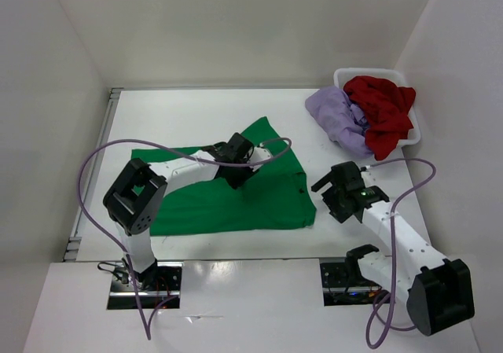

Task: Fold and stack the t-shirts
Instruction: Fold the flattened tshirt in 1/3 of the way

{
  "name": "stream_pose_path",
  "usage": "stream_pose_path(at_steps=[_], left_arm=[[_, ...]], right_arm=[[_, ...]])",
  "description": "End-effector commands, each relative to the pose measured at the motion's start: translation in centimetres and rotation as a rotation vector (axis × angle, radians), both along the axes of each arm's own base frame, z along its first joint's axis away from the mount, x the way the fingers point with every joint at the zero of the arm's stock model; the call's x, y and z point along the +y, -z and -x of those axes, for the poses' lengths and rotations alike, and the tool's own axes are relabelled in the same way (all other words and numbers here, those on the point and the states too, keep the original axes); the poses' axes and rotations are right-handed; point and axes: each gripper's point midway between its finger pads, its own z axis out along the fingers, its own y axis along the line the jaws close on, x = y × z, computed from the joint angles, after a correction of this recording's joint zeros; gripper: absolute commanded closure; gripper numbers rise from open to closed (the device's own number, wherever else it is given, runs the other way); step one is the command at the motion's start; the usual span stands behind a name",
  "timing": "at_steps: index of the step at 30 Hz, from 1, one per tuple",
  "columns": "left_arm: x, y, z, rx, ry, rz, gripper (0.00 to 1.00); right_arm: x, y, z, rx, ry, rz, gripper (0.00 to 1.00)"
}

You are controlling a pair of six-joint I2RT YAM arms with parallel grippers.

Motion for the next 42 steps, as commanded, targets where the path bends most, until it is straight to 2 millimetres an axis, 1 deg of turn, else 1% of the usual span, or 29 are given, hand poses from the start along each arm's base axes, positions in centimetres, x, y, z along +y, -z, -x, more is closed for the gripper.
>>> stream_pose_path(at_steps=[1,3,4,5,6,7,8,9,10,11,12,14,15,17,18,20,21,23,24,25,27,29,31,33,36,37,39,40,42], left_arm=[[0.9,-0.9,-0.9,-0.002,-0.075,0.017,0.63],[2.1,-2.3,-1.8,-0.021,-0.113,0.01,0.63],[3.0,-3.6,-2.1,-0.044,-0.136,0.014,0.63],[4.8,-4.3,-2.5,-0.046,-0.179,0.004,0.63],[6.3,-5.0,-2.8,-0.069,-0.218,-0.015,0.63],[7.8,-7.2,-3.1,-0.127,-0.258,0.001,0.61],[11.6,-6.8,-2.9,-0.145,-0.347,-0.072,0.59],[13.7,-7.2,-2.7,-0.174,-0.385,-0.111,0.53],[15.7,-8.6,-2.5,-0.229,-0.439,-0.114,0.51],[19.2,-7.5,-1.7,-0.213,-0.511,-0.168,0.51],[21.3,-7.7,-0.5,-0.203,-0.557,-0.197,0.49],[24.5,-6.8,1.3,-0.156,-0.633,-0.231,0.48],[27.3,-6.3,2.9,-0.133,-0.712,-0.255,0.46],[29.7,-5.6,5.1,-0.09,-0.763,-0.288,0.41],[32.1,-5.3,6.7,-0.086,-0.814,-0.32,0.4],[34.1,-5.2,8.0,-0.082,-0.845,-0.348,0.39],[35.5,-4.8,9.2,-0.065,-0.836,-0.387,0.37],[36.4,-3.9,10.3,-0.043,-0.8,-0.44,0.37],[36.8,-2.9,11.1,-0.023,-0.779,-0.469,0.36],[37.3,-2.8,11.3,-0.019,-0.742,-0.495,0.36],[37.6,-2.5,11.4,-0.002,-0.725,-0.5,0.35],[37.7,-1.8,11.5,0.026,-0.719,-0.499,0.32],[38.7,-1.3,11.8,0.053,-0.744,-0.507,0.32],[38.9,-0.5,12.0,0.086,-0.742,-0.499,0.32],[39.1,-0.6,11.3,0.069,-0.742,-0.482,0.32],[39.4,-0.9,11.1,0.059,-0.754,-0.48,0.32],[39.7,-2.8,10.0,0.001,-0.789,-0.431,0.31],[39.8,-4.0,9.8,-0.033,-0.8,-0.415,0.29],[39.7,-5.6,9.0,-0.072,-0.75,-0.398,0.29]], right_arm=[[0.6,-0.9,-0.4,-0.005,-0.028,0.074,0.0],[1.1,-1.6,0.0,0.017,-0.041,0.122,0.0],[1.5,-1.2,0.3,0.043,-0.059,0.149,0.0],[2.7,-1.3,0.9,0.049,-0.125,0.177,0.0],[3.7,-2.2,0.8,0.044,-0.129,0.173,0.0],[3.6,-1.3,2.2,0.118,-0.15,0.229,0.0],[4.5,-1.2,3.0,0.122,-0.196,0.269,0.0],[4.8,-0.7,3.7,0.148,-0.198,0.278,0.0],[5.0,-0.1,4.0,0.171,-0.218,0.298,0.0],[5.4,0.6,4.5,0.199,-0.232,0.278,0.0],[5.8,1.1,4.7,0.209,-0.239,0.264,0.0],[6.2,2.2,5.9,0.262,-0.242,0.229,0.0],[6.3,2.5,6.4,0.281,-0.226,0.211,0.0],[6.5,2.8,6.8,0.27,-0.224,0.167,0.0],[6.4,2.8,7.0,0.266,-0.225,0.163,0.0],[6.6,2.5,6.8,0.23,-0.201,0.124,0.0],[6.3,2.6,6.5,0.214,-0.188,0.122,0.0],[5.8,3.1,5.5,0.199,-0.164,0.118,0.0],[4.8,3.6,5.0,0.212,-0.134,0.119,0.0],[4.7,3.8,4.7,0.212,-0.136,0.124,0.0],[4.6,4.2,4.5,0.227,-0.154,0.159,0.0],[5.1,3.9,3.8,0.222,-0.174,0.165,0.0],[5.4,4.3,3.6,0.247,-0.177,0.17,0.0],[5.3,4.5,3.7,0.256,-0.177,0.176,0.05],[5.4,4.4,3.5,0.256,-0.186,0.18,0.19],[5.4,4.4,3.5,0.256,-0.186,0.18,0.28],[5.6,4.6,3.8,0.272,-0.192,0.171,0.39],[5.7,4.8,4.0,0.285,-0.195,0.168,0.52],[5.3,5.4,4.8,0.315,-0.19,0.172,0.67]])
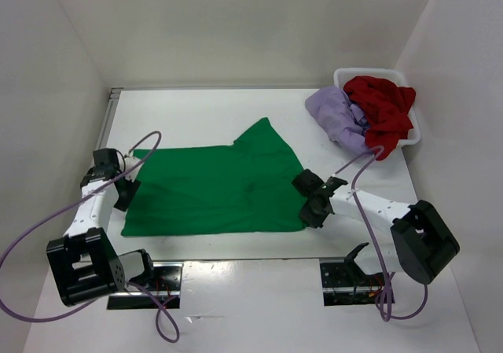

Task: Fold and stack the t-shirts
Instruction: Fold the flattened tshirt in 1/3 of the way

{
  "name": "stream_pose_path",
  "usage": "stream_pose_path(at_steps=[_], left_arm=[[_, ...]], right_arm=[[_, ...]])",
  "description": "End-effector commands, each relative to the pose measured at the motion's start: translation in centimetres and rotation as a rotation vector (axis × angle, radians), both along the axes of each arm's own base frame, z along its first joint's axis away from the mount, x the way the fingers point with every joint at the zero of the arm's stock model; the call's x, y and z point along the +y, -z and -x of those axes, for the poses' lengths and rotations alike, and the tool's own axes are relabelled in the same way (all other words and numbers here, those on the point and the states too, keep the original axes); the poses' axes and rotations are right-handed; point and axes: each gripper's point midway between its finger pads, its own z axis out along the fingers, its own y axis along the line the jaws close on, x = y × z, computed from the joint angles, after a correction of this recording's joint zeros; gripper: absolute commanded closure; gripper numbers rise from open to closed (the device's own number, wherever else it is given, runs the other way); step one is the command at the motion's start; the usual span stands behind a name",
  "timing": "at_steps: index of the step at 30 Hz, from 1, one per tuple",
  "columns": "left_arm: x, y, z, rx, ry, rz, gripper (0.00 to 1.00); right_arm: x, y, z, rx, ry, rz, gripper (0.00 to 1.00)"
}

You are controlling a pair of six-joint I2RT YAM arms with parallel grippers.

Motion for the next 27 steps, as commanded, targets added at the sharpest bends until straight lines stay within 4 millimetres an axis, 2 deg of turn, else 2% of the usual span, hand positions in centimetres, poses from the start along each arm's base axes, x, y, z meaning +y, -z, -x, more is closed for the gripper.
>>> stream_pose_path(at_steps=[1,2,3,4,8,9,13,14,15,17,18,19,21,22,23,24,25,26,27], left_arm=[[0.3,-4.0,-2.5,-0.125,0.081,0.003,0.29],[0.4,-4.4,-2.8,-0.129,0.092,-0.005,0.28],[0.5,-4.4,-3.0,-0.117,0.108,-0.009,0.28],[0.8,-3.9,-3.1,-0.103,0.104,-0.012,0.28],[1.0,-4.0,-4.8,-0.111,0.114,0.001,0.27],[1.0,-4.4,-5.5,-0.132,0.109,0.013,0.27],[0.0,-3.6,-6.6,-0.132,0.143,0.085,0.26],[0.0,-3.7,-6.9,-0.146,0.148,0.087,0.25],[0.1,-3.6,-7.2,-0.138,0.157,0.086,0.23],[0.4,-3.4,-8.0,-0.134,0.165,0.083,0.23],[0.6,-3.1,-8.5,-0.127,0.165,0.086,0.22],[0.8,-3.4,-9.2,-0.134,0.165,0.083,0.22],[0.8,-2.9,-9.9,-0.135,0.134,0.113,0.22],[0.8,-3.5,-10.8,-0.16,0.12,0.122,0.22],[0.6,-3.7,-11.3,-0.174,0.119,0.14,0.22],[0.6,-3.7,-11.8,-0.179,0.117,0.154,0.22],[0.5,-3.9,-12.3,-0.191,0.115,0.166,0.21],[0.5,-4.9,-13.6,-0.227,0.122,0.177,0.21],[0.5,-4.5,-14.2,-0.224,0.107,0.198,0.2]], right_arm=[[0.3,-0.2,0.0,-0.002,0.022,-0.026,0.75],[0.8,0.1,0.8,0.017,0.004,-0.053,0.89],[0.9,0.2,1.3,0.022,0.013,-0.066,0.97],[1.1,-0.1,1.4,0.013,0.02,-0.089,1.0],[1.4,-0.9,2.5,0.026,0.044,-0.146,1.0],[1.7,-1.2,3.0,0.037,0.036,-0.16,1.0],[2.6,-1.8,5.4,0.097,0.085,-0.21,0.99],[2.3,-1.8,6.1,0.106,0.096,-0.207,0.95],[2.5,-2.0,6.6,0.117,0.098,-0.218,0.75],[2.2,-2.2,7.5,0.141,0.105,-0.227,0.45],[2.1,-2.3,7.9,0.158,0.118,-0.226,0.23],[2.1,-2.3,8.9,0.193,0.098,-0.223,0.11],[1.9,-3.7,9.7,0.205,0.079,-0.196,0.01],[3.4,-6.1,8.9,0.15,0.02,-0.225,0.0],[3.8,-7.7,8.3,0.111,-0.004,-0.213,0.0],[3.2,-8.8,8.2,0.115,-0.031,-0.135,0.0],[3.3,-10.2,6.3,0.04,-0.062,-0.089,0.0],[5.3,-14.2,3.7,-0.054,-0.103,-0.122,0.0],[5.7,-15.4,2.4,-0.09,-0.198,-0.063,0.0]])
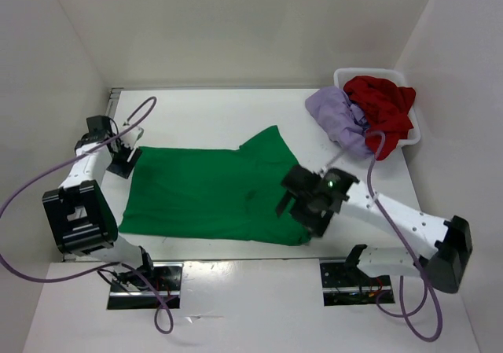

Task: Fold and stack the t-shirts
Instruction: Fold the flattened tshirt in 1/3 of the way, then grap the side of the flattened tshirt furthest away from the robot with both arms

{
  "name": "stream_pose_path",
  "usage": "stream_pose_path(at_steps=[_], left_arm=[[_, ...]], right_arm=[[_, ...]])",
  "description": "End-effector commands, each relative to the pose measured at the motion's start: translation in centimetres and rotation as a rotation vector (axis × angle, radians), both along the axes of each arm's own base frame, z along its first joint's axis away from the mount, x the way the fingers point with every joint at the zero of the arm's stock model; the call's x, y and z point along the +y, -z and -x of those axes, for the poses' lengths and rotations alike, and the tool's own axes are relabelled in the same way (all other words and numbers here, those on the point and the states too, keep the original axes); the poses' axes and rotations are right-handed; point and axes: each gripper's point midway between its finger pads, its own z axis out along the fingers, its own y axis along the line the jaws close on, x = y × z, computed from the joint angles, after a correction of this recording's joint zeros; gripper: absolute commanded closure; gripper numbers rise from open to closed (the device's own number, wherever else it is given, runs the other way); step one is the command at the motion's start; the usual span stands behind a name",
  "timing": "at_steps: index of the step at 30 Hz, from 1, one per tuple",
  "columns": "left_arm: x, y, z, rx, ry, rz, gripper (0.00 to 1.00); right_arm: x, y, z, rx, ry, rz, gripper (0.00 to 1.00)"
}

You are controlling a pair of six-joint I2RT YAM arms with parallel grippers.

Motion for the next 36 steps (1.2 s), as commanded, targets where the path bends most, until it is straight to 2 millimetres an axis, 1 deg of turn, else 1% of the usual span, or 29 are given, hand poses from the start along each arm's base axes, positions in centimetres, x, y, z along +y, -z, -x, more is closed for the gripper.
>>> stream_pose_path(at_steps=[1,2,3,4,5,6,7,8,9,10,11,12,13,14,15,16,17,18,19,20,21,22,23,24,27,28,29,34,36], left_arm=[[0.0,-1.8,-4.1,-0.112,-0.027,0.069,0.2],[-0.1,-1.8,-5.8,-0.12,-0.039,0.091,0.2],[-0.6,-1.6,-6.6,-0.114,-0.034,0.102,0.2],[-0.8,-1.5,-7.4,-0.11,-0.038,0.111,0.2],[-0.7,-1.6,-9.2,-0.121,-0.039,0.116,0.2],[-0.9,-1.5,-9.9,-0.123,-0.056,0.142,0.2],[-0.8,-1.5,-10.5,-0.122,-0.068,0.15,0.2],[-1.0,-1.5,-12.0,-0.137,-0.08,0.171,0.2],[-0.9,-1.5,-12.6,-0.143,-0.091,0.177,0.2],[-1.0,-0.6,-13.1,-0.132,-0.101,0.196,0.2],[-1.7,-1.2,-14.2,-0.156,-0.101,0.229,0.2],[-2.0,-1.0,-14.5,-0.159,-0.099,0.254,0.2],[-2.4,-0.2,-14.8,-0.154,-0.088,0.275,0.2],[-2.7,-0.7,-15.4,-0.175,-0.083,0.298,0.2],[-3.3,0.0,-15.4,-0.165,-0.079,0.333,0.2],[-3.8,1.0,-15.5,-0.141,-0.072,0.34,0.2],[-3.8,1.2,-15.8,-0.141,-0.072,0.34,0.2],[-4.2,1.4,-16.1,-0.138,-0.072,0.347,0.2],[-4.1,2.7,-16.0,-0.111,-0.082,0.345,0.2],[-4.1,3.3,-15.9,-0.097,-0.085,0.348,0.2],[-4.1,4.3,-15.7,-0.072,-0.102,0.35,0.2],[-3.8,4.9,-15.4,-0.05,-0.114,0.337,0.2],[-3.6,5.1,-15.5,-0.048,-0.119,0.33,0.2],[-3.5,5.1,-15.5,-0.048,-0.131,0.326,0.2],[-3.2,6.3,-15.2,-0.022,-0.153,0.315,0.2],[-3.1,6.2,-15.4,-0.031,-0.152,0.314,0.2],[-3.4,6.2,-15.5,-0.033,-0.155,0.327,0.2],[-4.6,6.9,-15.0,0.005,-0.127,0.337,0.21],[-4.6,7.7,-14.2,0.033,-0.125,0.328,0.27]], right_arm=[[1.9,-4.9,-6.4,-0.193,-0.163,0.167,0.0],[2.9,-7.6,-9.9,-0.291,-0.259,0.2,0.0],[4.0,-7.9,-12.5,-0.319,-0.3,0.22,0.0],[4.6,-5.5,-15.0,-0.258,-0.353,0.307,0.0],[5.0,-7.8,-19.5,-0.343,-0.321,0.31,0.0],[6.6,-7.9,-23.7,-0.386,-0.396,0.326,0.0],[6.8,-8.0,-26.3,-0.418,-0.41,0.332,0.0],[5.9,-8.0,-29.2,-0.434,-0.394,0.313,0.0],[6.0,-8.3,-31.9,-0.481,-0.433,0.304,0.0],[6.4,-7.9,-34.9,-0.504,-0.429,0.288,0.0],[5.0,-7.7,-37.1,-0.507,-0.407,0.282,0.0],[5.1,-10.7,-39.8,-0.608,-0.411,0.281,0.0],[4.8,-6.8,-40.9,-0.53,-0.445,0.315,0.0],[4.2,-6.8,-42.2,-0.537,-0.447,0.328,0.0],[4.1,-7.3,-43.3,-0.568,-0.432,0.296,0.0],[4.3,-5.6,-44.6,-0.567,-0.421,0.237,0.0],[3.2,-4.7,-45.5,-0.554,-0.389,0.21,0.0],[3.3,-6.0,-46.4,-0.603,-0.375,0.211,0.0],[2.5,-3.1,-47.3,-0.565,-0.371,0.242,0.0],[2.6,-2.8,-47.6,-0.572,-0.369,0.241,0.0],[1.7,-2.0,-48.1,-0.558,-0.36,0.22,0.0],[2.1,-1.3,-48.1,-0.549,-0.36,0.195,0.0],[1.8,0.8,-48.1,-0.511,-0.363,0.188,0.0],[2.4,0.7,-48.0,-0.516,-0.374,0.16,0.0],[3.1,3.4,-47.2,-0.457,-0.41,0.144,0.0],[4.0,3.4,-46.9,-0.457,-0.426,0.133,0.0],[4.4,4.3,-46.5,-0.438,-0.437,0.134,0.0],[4.9,6.5,-45.0,-0.362,-0.464,0.12,0.0],[4.7,7.3,-44.5,-0.331,-0.476,0.127,0.0]])
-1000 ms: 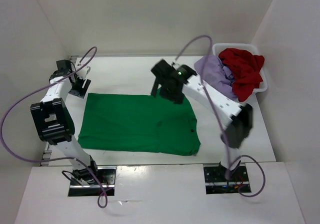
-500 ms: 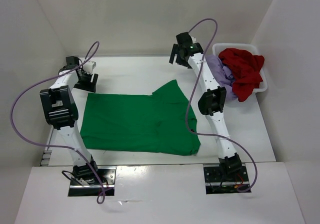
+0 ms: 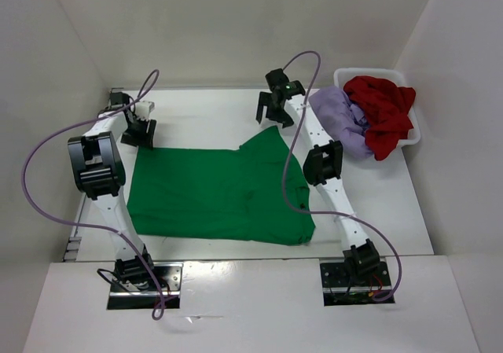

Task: Fold and stack the t-shirts
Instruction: Grap the side of the flattened tshirt furthest away from the robot with both arms, then fold the other side of the tshirt into a rectangle

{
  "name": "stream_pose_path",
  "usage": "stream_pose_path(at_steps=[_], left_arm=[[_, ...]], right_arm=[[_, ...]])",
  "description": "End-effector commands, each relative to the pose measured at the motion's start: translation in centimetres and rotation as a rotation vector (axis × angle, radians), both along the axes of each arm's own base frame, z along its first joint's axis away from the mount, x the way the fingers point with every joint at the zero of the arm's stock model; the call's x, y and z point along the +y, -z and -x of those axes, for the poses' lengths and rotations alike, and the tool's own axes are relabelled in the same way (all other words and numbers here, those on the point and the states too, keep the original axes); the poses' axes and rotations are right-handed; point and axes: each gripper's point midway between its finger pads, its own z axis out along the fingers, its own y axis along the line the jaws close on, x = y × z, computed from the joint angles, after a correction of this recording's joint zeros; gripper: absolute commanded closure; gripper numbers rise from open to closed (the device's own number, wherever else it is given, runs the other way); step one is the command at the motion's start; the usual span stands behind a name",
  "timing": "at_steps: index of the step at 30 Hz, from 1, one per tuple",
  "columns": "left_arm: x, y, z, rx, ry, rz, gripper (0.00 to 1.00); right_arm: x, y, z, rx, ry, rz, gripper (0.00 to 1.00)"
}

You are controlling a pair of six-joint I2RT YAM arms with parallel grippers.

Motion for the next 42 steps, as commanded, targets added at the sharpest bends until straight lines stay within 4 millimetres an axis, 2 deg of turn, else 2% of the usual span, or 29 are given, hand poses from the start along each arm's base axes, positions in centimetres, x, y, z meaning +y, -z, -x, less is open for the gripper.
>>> stream_pose_path(at_steps=[1,3,4,6,7,9,10,12,16,17,18,19,20,21,22,23,24,25,26,27,29,30,31,34,37,38,39,41,42], left_arm=[[-0.8,1.4,0.9,0.053,0.023,0.011,0.33],[-1.3,2.0,1.7,0.089,0.043,0.028,0.39],[-1.6,2.1,2.0,0.099,0.059,0.042,0.43],[-2.4,2.3,2.6,0.127,0.09,0.082,0.66],[-2.4,2.3,2.6,0.127,0.09,0.083,0.77],[-2.6,1.6,2.8,0.114,0.095,0.089,0.91],[-2.6,1.2,2.7,0.104,0.103,0.083,0.94],[-2.6,0.6,2.9,0.087,0.113,0.074,0.95],[-2.2,-1.5,3.0,0.032,0.156,0.003,0.99],[-1.8,-3.3,2.6,-0.021,0.16,-0.032,1.0],[-1.5,-3.3,3.3,-0.015,0.18,-0.067,1.0],[-1.4,-5.2,3.3,-0.062,0.197,-0.092,1.0],[-1.2,-5.7,3.7,-0.069,0.209,-0.115,1.0],[-1.2,-5.8,4.2,-0.068,0.234,-0.129,1.0],[-1.1,-7.1,4.1,-0.098,0.244,-0.146,1.0],[-1.0,-7.0,4.5,-0.091,0.252,-0.159,1.0],[-1.0,-7.2,4.7,-0.093,0.264,-0.166,1.0],[-0.9,-7.2,5.3,-0.086,0.279,-0.187,1.0],[-0.9,-6.8,5.6,-0.077,0.288,-0.188,1.0],[-1.0,-6.7,6.2,-0.07,0.289,-0.185,1.0],[-1.3,-6.3,6.9,-0.055,0.318,-0.181,1.0],[-1.6,-6.3,7.1,-0.059,0.332,-0.175,1.0],[-2.2,-5.3,7.8,-0.033,0.361,-0.171,1.0],[-4.1,-3.4,9.4,0.02,0.437,-0.184,1.0],[-5.3,-3.3,9.7,0.021,0.478,-0.232,0.99],[-5.1,-3.9,9.6,0.003,0.471,-0.249,0.99],[-5.3,-4.0,9.6,-0.006,0.463,-0.257,0.99],[-5.4,-5.5,8.9,-0.06,0.451,-0.279,0.99],[-5.6,-6.2,8.4,-0.087,0.452,-0.298,0.99]], right_arm=[[0.9,0.7,1.9,0.066,-0.053,0.003,0.04],[0.9,1.5,2.5,0.098,-0.057,0.006,0.07],[1.5,1.4,2.8,0.101,-0.071,-0.003,0.17],[1.2,1.4,3.1,0.111,-0.066,0.011,0.42],[1.2,1.4,3.1,0.111,-0.066,0.011,0.66],[1.3,0.9,3.0,0.102,-0.066,0.008,0.85],[1.3,0.9,3.0,0.102,-0.066,0.008,0.99],[1.0,0.4,3.1,0.11,-0.055,-0.009,1.0],[1.8,-3.3,3.2,0.063,-0.106,-0.058,1.0],[2.7,-4.3,3.6,0.059,-0.128,-0.08,1.0],[3.3,-4.9,4.0,0.052,-0.152,-0.087,1.0],[3.4,-5.7,4.1,0.041,-0.166,-0.094,1.0],[3.9,-7.8,4.7,0.017,-0.181,-0.102,1.0],[4.5,-7.0,6.1,0.059,-0.209,-0.091,1.0],[4.7,-7.1,6.8,0.073,-0.217,-0.086,1.0],[4.9,-9.5,7.5,0.035,-0.239,-0.093,1.0],[4.9,-7.2,9.8,0.112,-0.25,-0.047,1.0],[4.8,-7.1,10.8,0.117,-0.256,-0.031,1.0],[5.6,-7.9,10.3,0.041,-0.268,-0.059,1.0],[4.3,-8.0,13.4,0.05,-0.264,-0.05,1.0],[5.2,-9.3,14.3,-0.028,-0.245,-0.163,1.0],[4.3,-9.0,16.4,-0.008,-0.239,-0.176,1.0],[4.1,-7.9,17.3,0.007,-0.235,-0.186,1.0],[4.7,-7.0,18.6,0.009,-0.235,-0.185,1.0],[2.7,-7.2,19.7,-0.017,-0.17,-0.182,1.0],[1.4,-6.1,20.5,-0.003,-0.141,-0.17,1.0],[0.4,-7.4,20.9,-0.031,-0.128,-0.182,1.0],[-1.8,-6.6,21.8,-0.022,-0.085,-0.147,1.0],[-2.2,-7.1,22.0,-0.041,-0.079,-0.142,1.0]])
